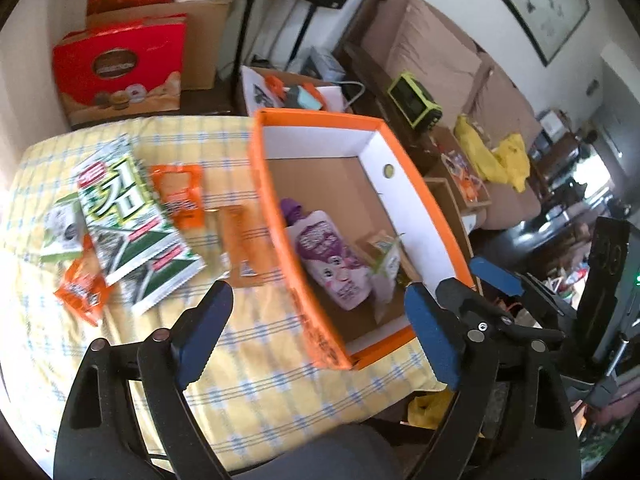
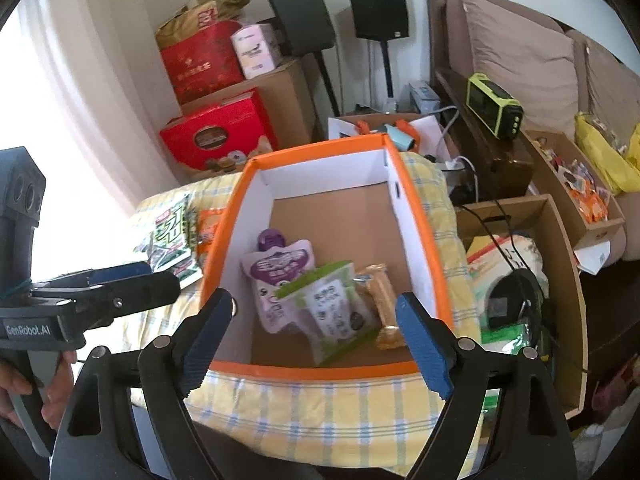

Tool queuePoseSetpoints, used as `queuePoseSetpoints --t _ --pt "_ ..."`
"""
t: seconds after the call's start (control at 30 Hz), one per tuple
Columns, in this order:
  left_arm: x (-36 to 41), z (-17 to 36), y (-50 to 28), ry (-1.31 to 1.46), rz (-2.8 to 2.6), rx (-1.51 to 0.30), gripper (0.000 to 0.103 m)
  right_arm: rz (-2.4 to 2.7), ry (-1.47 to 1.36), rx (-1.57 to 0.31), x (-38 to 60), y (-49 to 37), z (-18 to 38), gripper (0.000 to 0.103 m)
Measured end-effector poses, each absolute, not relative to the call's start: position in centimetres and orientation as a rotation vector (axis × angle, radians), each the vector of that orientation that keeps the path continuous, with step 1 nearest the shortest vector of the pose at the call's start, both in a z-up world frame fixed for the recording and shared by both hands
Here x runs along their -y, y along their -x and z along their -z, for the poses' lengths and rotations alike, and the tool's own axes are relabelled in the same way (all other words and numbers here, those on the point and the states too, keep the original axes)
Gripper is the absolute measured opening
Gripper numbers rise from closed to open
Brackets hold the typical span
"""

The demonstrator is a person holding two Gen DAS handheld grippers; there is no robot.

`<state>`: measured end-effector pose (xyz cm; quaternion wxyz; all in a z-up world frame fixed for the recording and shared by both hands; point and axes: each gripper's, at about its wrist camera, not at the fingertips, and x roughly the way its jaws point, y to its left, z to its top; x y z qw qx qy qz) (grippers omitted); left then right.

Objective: Organize objects
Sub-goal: 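Open both tools to drop the wafer stick and cake packet into the box, then move the left tool back toward the remaining snacks on the table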

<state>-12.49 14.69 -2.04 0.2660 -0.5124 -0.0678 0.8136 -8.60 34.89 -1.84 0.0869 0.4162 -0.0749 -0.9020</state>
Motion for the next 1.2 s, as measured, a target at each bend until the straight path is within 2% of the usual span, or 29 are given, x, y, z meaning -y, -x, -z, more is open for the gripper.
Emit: queuePoseSetpoints --t 0.2,0.27,0.33,0.37,0.57,0.73,0.87,0.97,1.07,1.2 --pt "-11.3 2.1 12.6 1.402 -2.238 0.193 0.088 2.659 -1.231 0.193 -32.8 8.7 1.6 0.089" --pt "-10.0 1.9 12.6 1.393 -2.274 0.188 0.093 2.65 -1.229 0.179 -32.1 8.7 1.4 0.093" --pt "-8.8 1.5 12.6 1.385 -2.306 0.196 0.095 2.635 -1.227 0.172 -31.3 8.8 1.2 0.101" --pt "-8.0 1.4 12.7 1.382 -2.321 0.201 0.095 2.627 -1.223 0.175 -31.0 8.8 1.1 0.102" --pt "-4.9 0.5 12.6 1.343 -2.431 0.132 0.103 2.572 -1.201 0.18 -28.8 8.9 0.6 0.102" --pt "-2.6 0.9 12.5 1.341 -2.487 0.084 0.103 2.538 -1.188 0.155 -26.5 9.1 0.3 0.102" --pt "-0.8 2.1 13.0 1.391 -2.47 0.14 0.103 2.516 -1.186 0.132 -24.8 9.4 0.1 0.102" --pt "0.3 3.0 13.2 1.419 -2.486 0.153 0.103 2.501 -1.19 0.117 -23.7 9.9 0.0 0.097" --pt "1.0 3.7 13.3 1.436 -2.491 0.166 0.103 2.485 -1.202 0.111 -22.5 10.6 0.2 0.088" --pt "1.5 4.3 13.4 1.441 -2.498 0.165 0.103 2.458 -1.242 0.133 -21.5 12.0 0.9 0.07"
